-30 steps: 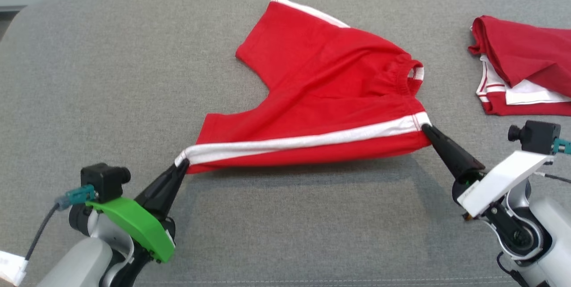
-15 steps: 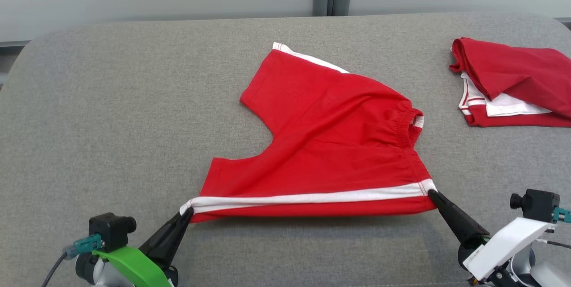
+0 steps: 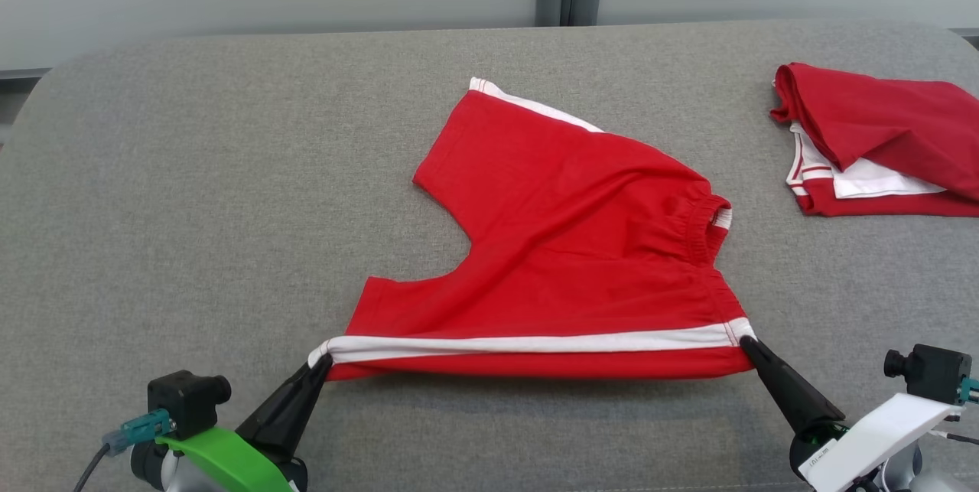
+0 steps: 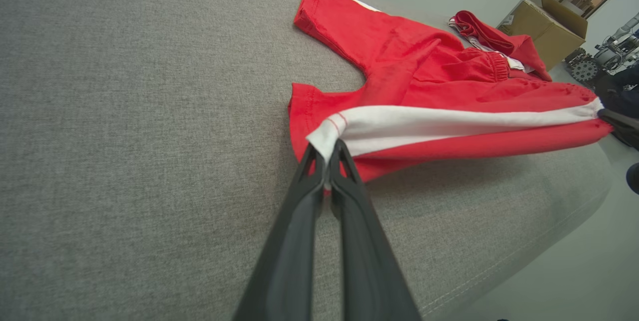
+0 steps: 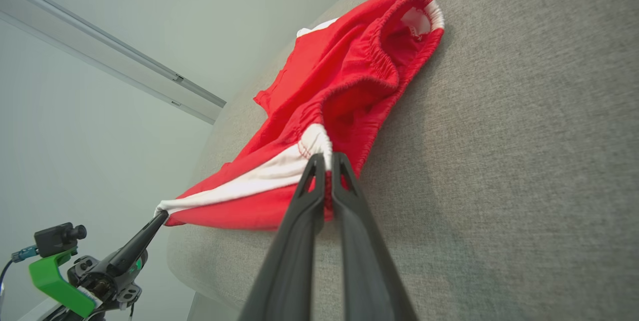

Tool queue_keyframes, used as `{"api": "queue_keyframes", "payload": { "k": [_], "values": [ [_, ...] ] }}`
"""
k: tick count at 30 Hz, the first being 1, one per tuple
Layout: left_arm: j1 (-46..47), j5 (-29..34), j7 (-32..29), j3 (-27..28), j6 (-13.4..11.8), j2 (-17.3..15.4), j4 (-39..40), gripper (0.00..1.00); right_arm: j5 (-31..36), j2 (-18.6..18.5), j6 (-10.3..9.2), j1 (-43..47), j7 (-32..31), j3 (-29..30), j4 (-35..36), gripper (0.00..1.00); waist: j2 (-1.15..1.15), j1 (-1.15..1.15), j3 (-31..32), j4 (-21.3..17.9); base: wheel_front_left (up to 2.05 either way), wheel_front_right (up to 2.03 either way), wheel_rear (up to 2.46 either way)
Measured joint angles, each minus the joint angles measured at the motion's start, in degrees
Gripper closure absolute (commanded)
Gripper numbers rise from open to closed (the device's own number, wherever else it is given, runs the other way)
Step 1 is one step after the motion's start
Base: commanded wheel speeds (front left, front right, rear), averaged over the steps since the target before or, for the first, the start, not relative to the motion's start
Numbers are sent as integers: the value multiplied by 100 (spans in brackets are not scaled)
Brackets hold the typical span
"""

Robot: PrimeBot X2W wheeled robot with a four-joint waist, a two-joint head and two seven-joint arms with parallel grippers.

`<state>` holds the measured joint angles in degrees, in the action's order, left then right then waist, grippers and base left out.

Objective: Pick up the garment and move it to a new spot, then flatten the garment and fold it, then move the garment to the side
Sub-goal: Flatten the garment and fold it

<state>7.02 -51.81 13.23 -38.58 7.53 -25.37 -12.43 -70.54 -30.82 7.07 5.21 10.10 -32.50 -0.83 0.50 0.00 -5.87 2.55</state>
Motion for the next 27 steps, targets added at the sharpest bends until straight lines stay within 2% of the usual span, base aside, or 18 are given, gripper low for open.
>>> {"api": "queue_keyframes", "payload": {
  "k": [11, 12, 14, 16, 17, 18, 19, 20, 27],
  "values": [
    [-1, 141, 3, 7, -57, 23, -51, 100, 58, -179, 0, -48, 79, -248, -14, 100, 0, 0, -76, -43, 0, 0, 0],
    [-1, 181, 3, -49, -57, 23, -86, 100, 71, -202, 0, -49, 79, -285, -56, 93, 0, 0, -83, -45, 0, 0, 0],
    [-8, 240, 2, -90, -57, 35, -183, 95, 118, -224, 0, -50, 79, -349, -133, 69, 0, 0, -98, -48, 0, 0, 0],
    [-16, 241, 1, -118, -57, 49, -227, 88, 148, -256, 0, -60, 79, -405, -190, 58, 0, 0, -115, -50, 0, 0, 0],
    [-18, 241, 0, -140, -57, 63, -257, 81, 155, -271, 0, -70, 79, -428, -211, 52, 0, 0, -124, -51, 0, 0, 0],
    [-21, 241, -8, -166, -56, 82, -307, 65, 161, -277, 0, -93, 79, -458, -234, 42, 0, 0, -133, -52, 0, 0, 0],
    [-25, 241, -15, -199, -56, 96, -359, 15, 167, -276, 0, -120, 79, -487, -261, 25, 0, 0, -141, -53, 0, 0, 0],
    [-36, 238, -51, -222, -57, 101, -398, 0, 197, -277, 0, -144, 78, -519, -298, 0, 0, 0, -149, -56, 0, 0, 0],
    [-124, 199, -91, -210, -57, 105, -548, 0, 259, -286, -1, -307, 80, -639, -430, 0, 0, 0, -233, -74, 0, 0, 0]
  ]
}}
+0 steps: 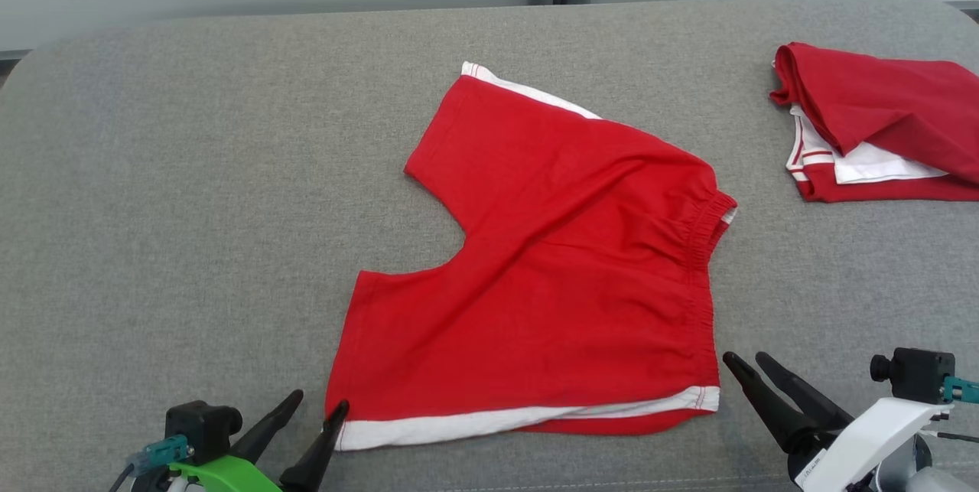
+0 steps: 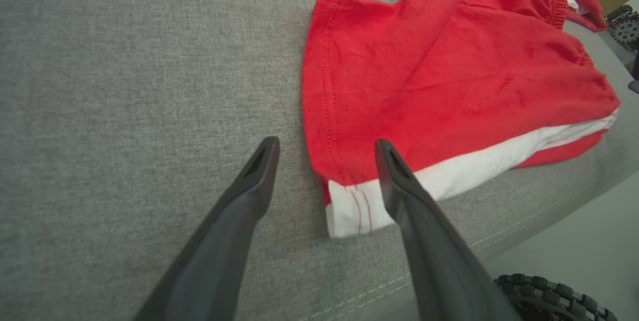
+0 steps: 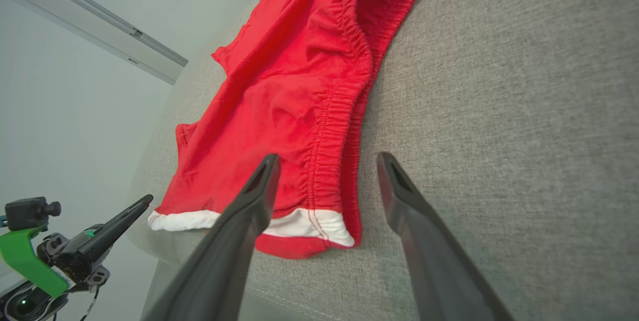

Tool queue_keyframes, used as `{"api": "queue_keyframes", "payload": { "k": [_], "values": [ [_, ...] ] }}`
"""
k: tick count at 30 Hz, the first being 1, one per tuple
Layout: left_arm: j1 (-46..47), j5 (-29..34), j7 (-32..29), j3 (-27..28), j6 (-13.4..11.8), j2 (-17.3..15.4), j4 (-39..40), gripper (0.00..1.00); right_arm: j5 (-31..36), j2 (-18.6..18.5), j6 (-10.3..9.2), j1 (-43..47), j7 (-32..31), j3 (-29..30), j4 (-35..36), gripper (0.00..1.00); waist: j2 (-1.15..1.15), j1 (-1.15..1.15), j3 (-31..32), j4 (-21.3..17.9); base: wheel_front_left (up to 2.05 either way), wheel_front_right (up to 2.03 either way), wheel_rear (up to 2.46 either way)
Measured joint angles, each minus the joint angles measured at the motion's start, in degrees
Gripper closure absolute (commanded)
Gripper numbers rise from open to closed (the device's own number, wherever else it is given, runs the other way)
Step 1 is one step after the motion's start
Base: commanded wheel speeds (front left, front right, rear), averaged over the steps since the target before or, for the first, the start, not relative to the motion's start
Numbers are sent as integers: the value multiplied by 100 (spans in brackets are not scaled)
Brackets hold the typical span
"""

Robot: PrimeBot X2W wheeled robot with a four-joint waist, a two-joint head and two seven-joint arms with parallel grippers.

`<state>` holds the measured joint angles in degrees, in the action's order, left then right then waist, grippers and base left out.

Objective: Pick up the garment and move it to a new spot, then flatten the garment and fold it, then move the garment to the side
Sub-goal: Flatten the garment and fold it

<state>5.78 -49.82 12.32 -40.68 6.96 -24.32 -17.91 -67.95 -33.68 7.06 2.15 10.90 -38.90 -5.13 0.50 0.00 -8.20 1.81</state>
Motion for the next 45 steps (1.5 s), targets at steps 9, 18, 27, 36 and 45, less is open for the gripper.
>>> {"api": "queue_keyframes", "payload": {
  "k": [9, 18, 27, 36, 45],
  "values": [
    [43, 24, 40, 157, 0, -49, 120, 0, 93, 19, 0, -253, 177, 113, 35, 0, 0, 0, -32, 10, 0, 0, 0],
    [409, 165, 143, 544, -204, -40, 586, 0, 142, 168, 0, -562, 303, 430, 371, 0, 0, 0, 66, 37, 0, 0, 0],
    [428, 163, 187, 833, -477, 91, 772, 0, 614, 264, -19, -774, 345, 954, 345, 0, 0, 0, 155, 46, 0, 0, 0],
    [425, 136, 193, 1343, -854, 181, 1004, 0, 1469, 528, -595, -901, 353, 2160, 628, 0, 0, 0, 299, 32, 0, 0, 0],
    [407, 233, 194, 1711, -1050, 244, 1330, 0, 2516, 704, -1081, -747, 364, 2894, 1074, 0, 0, 0, 351, 62, 0, 0, 0]
  ]
}}
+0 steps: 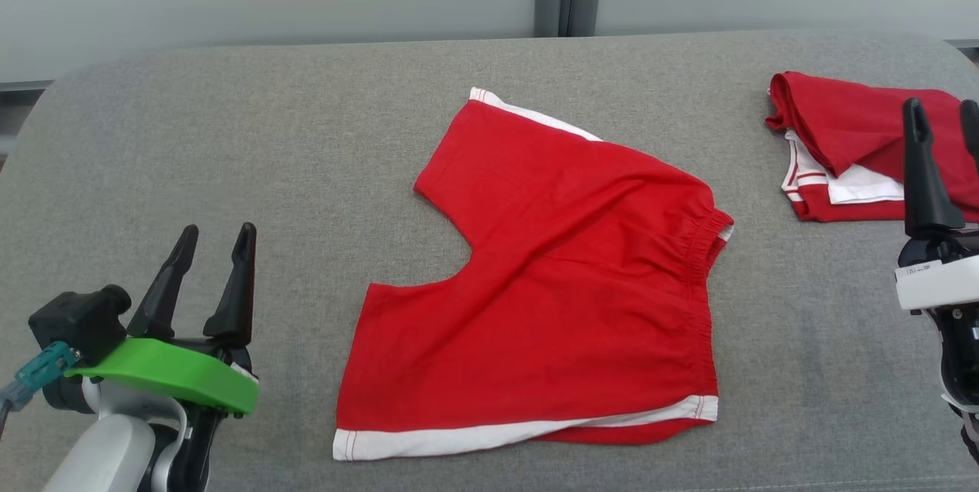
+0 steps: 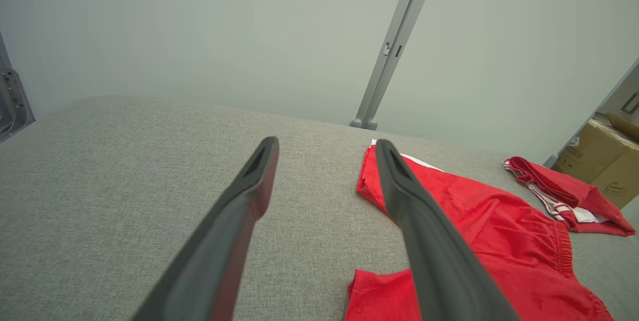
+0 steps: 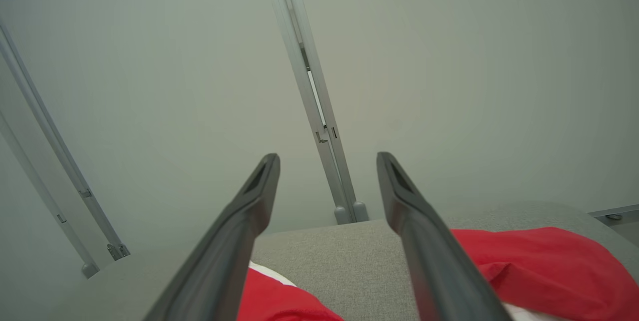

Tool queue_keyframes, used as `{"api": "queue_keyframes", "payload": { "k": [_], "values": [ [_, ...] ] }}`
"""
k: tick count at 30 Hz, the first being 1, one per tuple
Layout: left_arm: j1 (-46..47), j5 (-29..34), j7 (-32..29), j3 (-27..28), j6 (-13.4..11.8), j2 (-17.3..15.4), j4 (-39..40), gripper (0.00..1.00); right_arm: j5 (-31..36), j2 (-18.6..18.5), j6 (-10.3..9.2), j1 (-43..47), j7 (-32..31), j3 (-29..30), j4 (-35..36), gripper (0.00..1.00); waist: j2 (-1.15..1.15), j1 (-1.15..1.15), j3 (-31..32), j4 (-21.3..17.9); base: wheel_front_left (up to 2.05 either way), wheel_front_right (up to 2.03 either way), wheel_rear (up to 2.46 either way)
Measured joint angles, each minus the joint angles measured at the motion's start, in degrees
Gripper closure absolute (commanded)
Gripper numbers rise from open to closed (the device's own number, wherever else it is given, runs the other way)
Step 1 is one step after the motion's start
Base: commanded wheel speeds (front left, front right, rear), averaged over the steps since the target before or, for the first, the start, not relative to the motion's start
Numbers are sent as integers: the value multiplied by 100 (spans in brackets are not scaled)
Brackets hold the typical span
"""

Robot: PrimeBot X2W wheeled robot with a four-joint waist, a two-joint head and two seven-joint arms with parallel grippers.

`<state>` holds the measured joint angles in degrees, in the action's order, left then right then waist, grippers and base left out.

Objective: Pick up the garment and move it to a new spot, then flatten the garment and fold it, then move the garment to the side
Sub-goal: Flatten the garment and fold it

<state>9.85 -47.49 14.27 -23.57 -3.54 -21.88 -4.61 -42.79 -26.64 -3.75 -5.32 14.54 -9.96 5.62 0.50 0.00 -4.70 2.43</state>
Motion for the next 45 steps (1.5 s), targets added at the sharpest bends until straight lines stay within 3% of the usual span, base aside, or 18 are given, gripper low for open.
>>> {"api": "queue_keyframes", "payload": {
  "k": [5, 15, 45],
  "values": [
    [-93, 270, 1, 185, -60, -2, 132, 0, 575, 74, -192, 232, 4, 158, 96, 0, 0, 0, 19, -2, 0, 0, 0],
    [-389, 546, 1, 417, -156, 127, 270, 0, 1139, 341, -286, 831, 4, 160, -46, 0, 0, 0, 69, 10, 0, 0, 0],
    [-752, 895, 15, 478, -180, 301, 389, 0, 1770, 740, -301, 1169, 4, 216, -137, 0, 0, 0, 39, 104, 0, 0, 0]
  ]
}}
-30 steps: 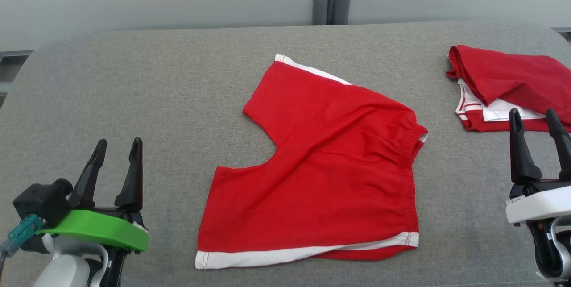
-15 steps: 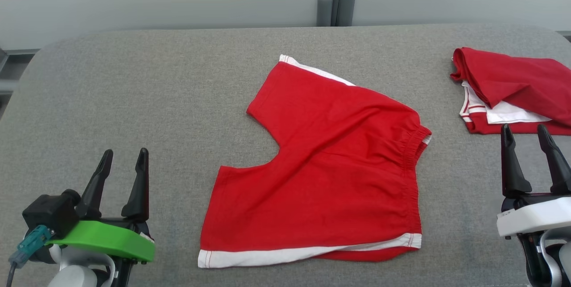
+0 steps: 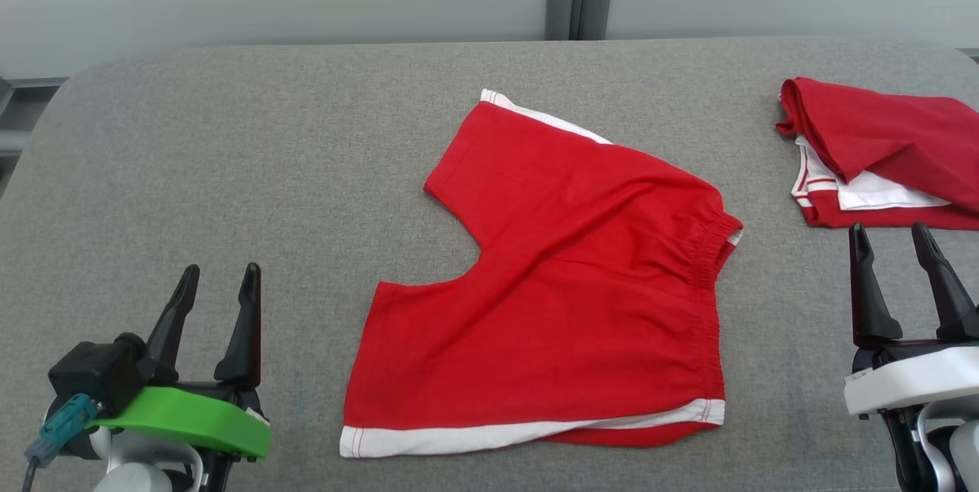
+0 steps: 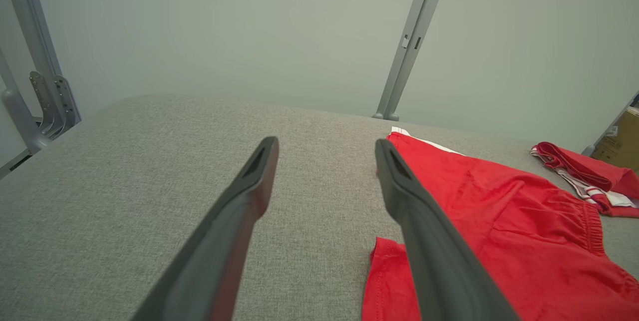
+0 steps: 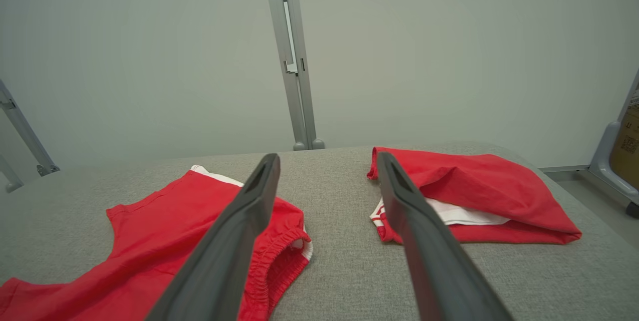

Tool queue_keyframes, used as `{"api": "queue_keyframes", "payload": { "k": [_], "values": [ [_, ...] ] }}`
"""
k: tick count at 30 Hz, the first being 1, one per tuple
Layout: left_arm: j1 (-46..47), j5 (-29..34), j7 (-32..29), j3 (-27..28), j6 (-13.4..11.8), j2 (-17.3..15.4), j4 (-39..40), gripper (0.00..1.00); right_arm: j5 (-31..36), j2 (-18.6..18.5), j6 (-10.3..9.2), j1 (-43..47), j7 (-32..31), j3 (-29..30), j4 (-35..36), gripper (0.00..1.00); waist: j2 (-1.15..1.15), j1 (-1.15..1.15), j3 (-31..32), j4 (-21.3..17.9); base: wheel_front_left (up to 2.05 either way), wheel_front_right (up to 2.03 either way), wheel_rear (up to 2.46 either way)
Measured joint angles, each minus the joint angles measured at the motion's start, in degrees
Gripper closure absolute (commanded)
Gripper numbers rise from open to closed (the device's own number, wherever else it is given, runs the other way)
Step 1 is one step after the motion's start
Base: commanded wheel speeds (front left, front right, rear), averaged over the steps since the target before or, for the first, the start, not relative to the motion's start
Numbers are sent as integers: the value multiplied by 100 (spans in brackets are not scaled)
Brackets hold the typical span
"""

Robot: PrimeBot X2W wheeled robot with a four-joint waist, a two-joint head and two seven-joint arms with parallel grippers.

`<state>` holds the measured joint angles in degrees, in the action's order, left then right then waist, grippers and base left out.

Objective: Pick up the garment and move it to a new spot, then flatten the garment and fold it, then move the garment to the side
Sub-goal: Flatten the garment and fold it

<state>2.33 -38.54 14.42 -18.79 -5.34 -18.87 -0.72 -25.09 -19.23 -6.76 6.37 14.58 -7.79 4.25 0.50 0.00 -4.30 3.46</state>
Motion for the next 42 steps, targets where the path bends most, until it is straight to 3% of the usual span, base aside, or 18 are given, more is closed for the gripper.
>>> {"api": "queue_keyframes", "payload": {
  "k": [13, 21, 30, 39, 42],
  "values": [
    [-3, 48, 0, -107, 2, 12, -26, 0, 44, 100, -29, 9, 0, -85, -118, 0, 0, 0, -50, 7, 0, 0, 0],
    [-106, 75, -99, -387, 89, 11, -209, 0, -22, 105, 130, 171, -120, -301, -335, 0, 0, 0, -55, 0, 0, 0, 0],
    [-449, 102, -490, -939, 335, 15, -504, 0, -160, 14, 586, 480, -464, -766, -553, 0, 0, 0, -61, -34, 0, 0, 0],
    [-528, 96, -742, -1098, 425, 29, -744, 0, -394, -58, 1094, 709, -813, -1163, -848, 0, 0, 0, -117, -49, 0, 0, 0],
    [-529, 88, -918, -1177, 471, 24, -834, 0, -426, -66, 1129, 712, -867, -1183, -893, 0, 0, 0, -147, -43, 0, 0, 0]
  ]
}}
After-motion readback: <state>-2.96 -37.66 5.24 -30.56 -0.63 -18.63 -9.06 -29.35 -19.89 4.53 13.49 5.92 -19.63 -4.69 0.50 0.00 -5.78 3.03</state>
